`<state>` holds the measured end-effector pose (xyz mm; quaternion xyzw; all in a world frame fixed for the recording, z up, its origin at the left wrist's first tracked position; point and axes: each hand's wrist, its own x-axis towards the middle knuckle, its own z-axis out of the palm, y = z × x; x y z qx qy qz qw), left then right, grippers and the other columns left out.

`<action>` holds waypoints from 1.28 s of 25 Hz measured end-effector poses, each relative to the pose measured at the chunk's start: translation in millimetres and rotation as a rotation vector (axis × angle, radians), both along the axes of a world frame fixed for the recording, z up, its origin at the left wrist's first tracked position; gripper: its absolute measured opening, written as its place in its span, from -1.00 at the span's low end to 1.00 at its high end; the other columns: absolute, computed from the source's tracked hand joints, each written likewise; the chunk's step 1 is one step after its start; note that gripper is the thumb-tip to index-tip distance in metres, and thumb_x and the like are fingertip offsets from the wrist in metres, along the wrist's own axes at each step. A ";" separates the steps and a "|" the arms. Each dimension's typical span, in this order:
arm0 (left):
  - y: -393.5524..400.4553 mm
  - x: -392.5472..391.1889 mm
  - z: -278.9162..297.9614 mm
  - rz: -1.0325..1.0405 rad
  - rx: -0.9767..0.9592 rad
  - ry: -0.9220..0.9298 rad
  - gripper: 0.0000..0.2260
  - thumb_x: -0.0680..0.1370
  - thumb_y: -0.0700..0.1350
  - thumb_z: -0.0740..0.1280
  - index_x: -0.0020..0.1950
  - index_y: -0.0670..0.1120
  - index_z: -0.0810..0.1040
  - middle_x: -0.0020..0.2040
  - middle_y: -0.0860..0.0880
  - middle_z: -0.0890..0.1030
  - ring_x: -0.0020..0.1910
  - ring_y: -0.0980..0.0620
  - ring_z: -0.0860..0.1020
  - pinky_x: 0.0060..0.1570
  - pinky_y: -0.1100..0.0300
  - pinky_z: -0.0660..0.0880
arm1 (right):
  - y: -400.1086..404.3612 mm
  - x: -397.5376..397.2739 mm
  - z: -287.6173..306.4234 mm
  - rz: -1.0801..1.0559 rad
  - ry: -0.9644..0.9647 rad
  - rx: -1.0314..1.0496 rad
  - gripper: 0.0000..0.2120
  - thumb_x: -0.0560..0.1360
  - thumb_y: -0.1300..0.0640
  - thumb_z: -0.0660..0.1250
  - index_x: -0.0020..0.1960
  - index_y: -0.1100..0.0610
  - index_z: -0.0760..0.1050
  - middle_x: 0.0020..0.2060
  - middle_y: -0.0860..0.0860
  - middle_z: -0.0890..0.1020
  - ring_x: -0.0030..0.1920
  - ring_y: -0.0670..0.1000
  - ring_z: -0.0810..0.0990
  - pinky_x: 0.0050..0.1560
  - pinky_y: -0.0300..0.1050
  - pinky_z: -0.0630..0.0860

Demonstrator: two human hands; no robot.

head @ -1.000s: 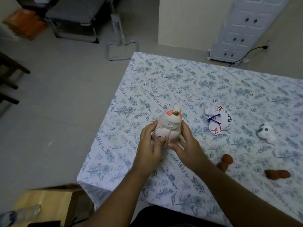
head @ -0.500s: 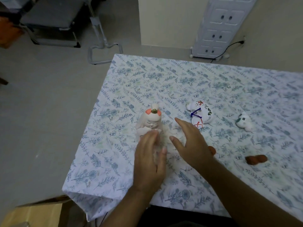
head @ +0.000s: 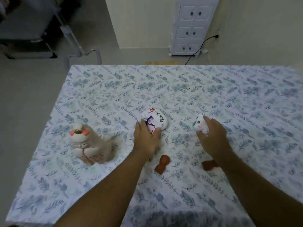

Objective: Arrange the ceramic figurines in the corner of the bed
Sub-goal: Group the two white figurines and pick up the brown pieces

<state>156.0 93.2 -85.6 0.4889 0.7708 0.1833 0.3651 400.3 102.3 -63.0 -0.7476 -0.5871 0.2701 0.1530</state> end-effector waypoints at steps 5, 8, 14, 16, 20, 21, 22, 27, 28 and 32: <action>12.2 30.2 -0.8 0.113 0.150 -0.008 -0.35 0.62 0.02 0.33 0.62 -0.17 0.15 0.53 -0.18 0.33 0.52 -0.19 0.27 0.51 -0.13 0.23 | 16.4 21.0 -13.4 -0.003 0.251 -0.060 -0.32 0.50 0.28 0.44 0.55 0.09 0.29 0.44 0.15 0.46 0.43 0.15 0.45 0.30 -0.12 0.37; 13.9 45.5 11.5 0.143 0.253 -0.077 -0.35 0.60 -0.11 0.40 0.62 -0.11 0.18 0.52 -0.07 0.32 0.47 0.04 0.31 0.49 0.09 0.30 | 27.3 22.7 -15.3 0.008 0.285 -0.030 -0.32 0.43 0.27 0.52 0.49 0.08 0.39 0.33 0.13 0.55 0.27 0.11 0.56 0.22 -0.11 0.49; 32.8 78.7 25.8 0.015 0.356 0.056 -0.40 0.56 -0.18 0.43 0.57 -0.10 0.32 0.46 -0.06 0.38 0.41 0.00 0.42 0.31 0.25 0.40 | 52.9 4.5 -14.5 0.228 0.077 0.020 -0.36 0.40 0.23 0.55 0.44 0.11 0.46 0.26 0.15 0.50 0.31 0.18 0.45 0.29 -0.08 0.43; 37.0 84.7 23.6 -0.019 0.375 0.095 -0.40 0.55 -0.19 0.42 0.57 -0.08 0.31 0.45 -0.07 0.41 0.40 -0.03 0.43 0.34 0.17 0.43 | 53.5 -3.3 -17.6 0.279 0.123 0.023 -0.34 0.40 0.28 0.53 0.46 0.15 0.43 0.32 0.11 0.45 0.36 0.13 0.42 0.29 -0.17 0.37; 46.9 90.5 22.0 -0.125 0.383 0.193 -0.39 0.53 -0.18 0.44 0.56 -0.07 0.33 0.43 -0.09 0.46 0.34 -0.11 0.47 0.26 -0.02 0.53 | 54.4 -13.6 -27.6 0.365 0.164 0.071 -0.35 0.41 0.37 0.49 0.46 0.15 0.41 0.38 0.12 0.44 0.35 0.10 0.46 0.30 -0.17 0.42; 49.5 91.2 22.2 -0.139 0.375 0.218 -0.40 0.52 -0.19 0.44 0.54 -0.08 0.36 0.41 -0.10 0.47 0.31 -0.13 0.48 0.23 -0.04 0.54 | 54.7 -14.7 -27.8 0.368 0.165 0.085 -0.35 0.41 0.40 0.48 0.45 0.15 0.42 0.37 0.13 0.44 0.33 0.10 0.48 0.31 -0.10 0.48; 51.0 91.9 22.5 -0.138 0.376 0.232 -0.40 0.51 -0.20 0.45 0.53 -0.09 0.37 0.40 -0.11 0.47 0.30 -0.14 0.49 0.22 -0.04 0.54 | 54.5 -15.4 -28.1 0.365 0.170 0.097 -0.34 0.41 0.41 0.47 0.46 0.15 0.41 0.37 0.13 0.45 0.31 0.10 0.49 0.31 -0.03 0.51; 36.2 86.0 40.9 -0.104 0.420 -0.046 -0.36 0.52 -0.12 0.49 0.53 -0.07 0.30 0.34 0.07 0.50 0.32 0.26 0.45 0.29 0.31 0.43 | 36.4 -7.2 -9.8 0.303 0.323 0.050 -0.28 0.50 0.21 0.46 0.56 0.01 0.22 0.45 -0.06 0.42 0.43 -0.05 0.39 0.40 -0.06 0.40; 25.0 81.9 45.3 -0.096 0.495 -0.080 -0.51 0.54 -0.14 0.47 0.42 -0.10 0.40 0.23 0.14 0.52 0.22 0.37 0.47 0.23 0.40 0.44 | 27.0 -2.8 -4.9 0.305 0.315 0.043 -0.29 0.50 0.18 0.47 0.56 0.00 0.24 0.45 -0.09 0.41 0.44 -0.06 0.36 0.41 -0.06 0.37; -40.0 58.5 39.6 -0.115 0.322 0.018 -0.48 0.54 -0.08 0.45 0.47 -0.09 0.40 0.36 0.06 0.44 0.37 0.18 0.36 0.34 0.42 0.18 | -25.8 20.0 6.9 0.211 0.029 0.011 -0.44 0.48 0.05 0.45 0.45 0.01 0.41 0.40 0.04 0.45 0.41 0.08 0.33 0.30 -0.01 0.34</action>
